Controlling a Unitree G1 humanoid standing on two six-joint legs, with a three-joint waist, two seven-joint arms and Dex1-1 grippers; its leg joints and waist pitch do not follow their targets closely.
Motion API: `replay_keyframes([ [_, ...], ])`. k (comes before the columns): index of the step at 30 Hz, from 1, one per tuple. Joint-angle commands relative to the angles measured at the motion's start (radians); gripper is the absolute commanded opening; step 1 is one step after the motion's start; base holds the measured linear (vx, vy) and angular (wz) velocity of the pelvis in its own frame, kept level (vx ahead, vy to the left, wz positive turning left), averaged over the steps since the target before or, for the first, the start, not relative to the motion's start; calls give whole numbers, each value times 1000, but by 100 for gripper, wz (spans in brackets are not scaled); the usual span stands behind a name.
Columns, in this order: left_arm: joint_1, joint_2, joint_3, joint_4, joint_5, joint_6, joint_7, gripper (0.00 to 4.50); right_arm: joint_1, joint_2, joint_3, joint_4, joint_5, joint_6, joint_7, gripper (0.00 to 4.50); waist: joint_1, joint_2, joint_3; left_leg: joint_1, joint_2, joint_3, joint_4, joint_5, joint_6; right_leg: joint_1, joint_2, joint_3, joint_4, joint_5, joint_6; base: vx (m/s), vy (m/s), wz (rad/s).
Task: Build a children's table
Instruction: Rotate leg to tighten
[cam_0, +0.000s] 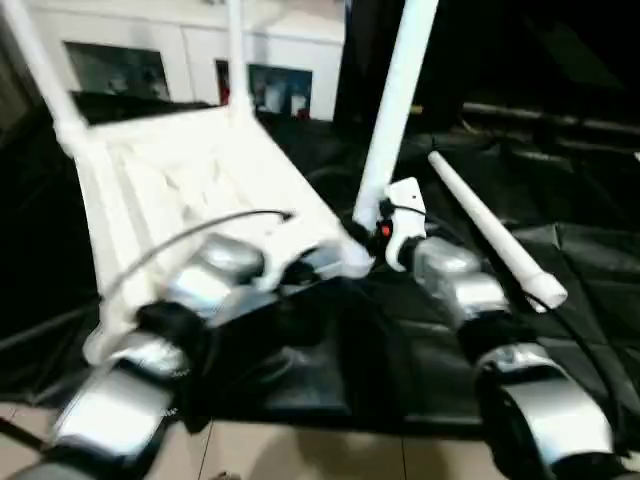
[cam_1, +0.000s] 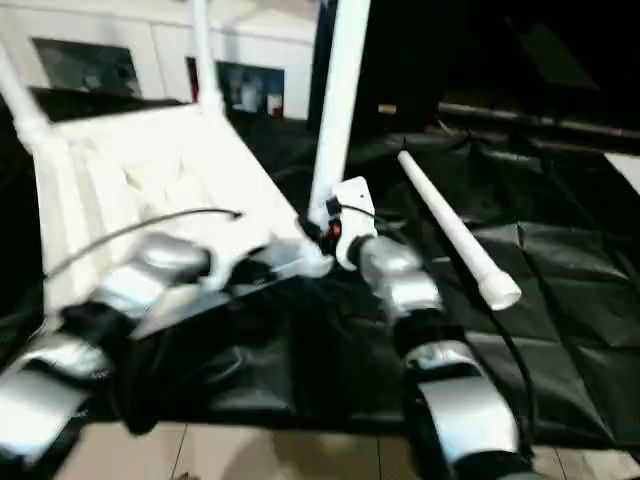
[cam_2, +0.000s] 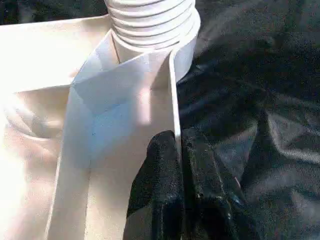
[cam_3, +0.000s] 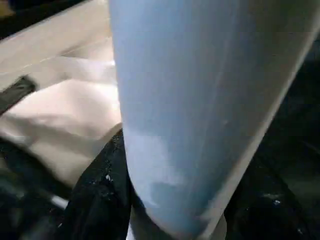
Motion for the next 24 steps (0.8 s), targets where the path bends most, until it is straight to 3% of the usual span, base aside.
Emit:
replay_keyframes([
  [1,-15,-13,2,-64,-37,-42,-69,0,104,-9,59,132,-60,103,-4,190,-3,22,-41,-4,34,-3,-57,-105,28,37,-75,63,-46,100,-243,0,0,0],
  [5,46,75,1,-166,-91,-67,-234,0,130,-119,101,101,-59,78,293,190,5,20,-39,-5,38,0,-54,-127,49,46,-76,59,-47,78,-255,0,0,0],
  [8,71,114,-2,-205,-116,-60,-313,0,129,-157,118,113,-64,64,379,190,8,23,-38,1,42,3,-54,-139,51,37,-74,59,-46,61,-264,0,0,0],
  [15,79,131,-7,-220,-116,-59,-340,0,138,-176,159,114,-101,33,409,190,15,21,-36,3,41,1,-58,-155,19,36,-76,60,-49,-10,-250,0,0,0],
  [24,56,121,-5,-186,-83,-73,-285,0,157,-172,204,71,-119,-9,412,190,16,22,-41,2,38,1,-53,-125,24,39,-73,59,-44,41,-250,0,0,0],
])
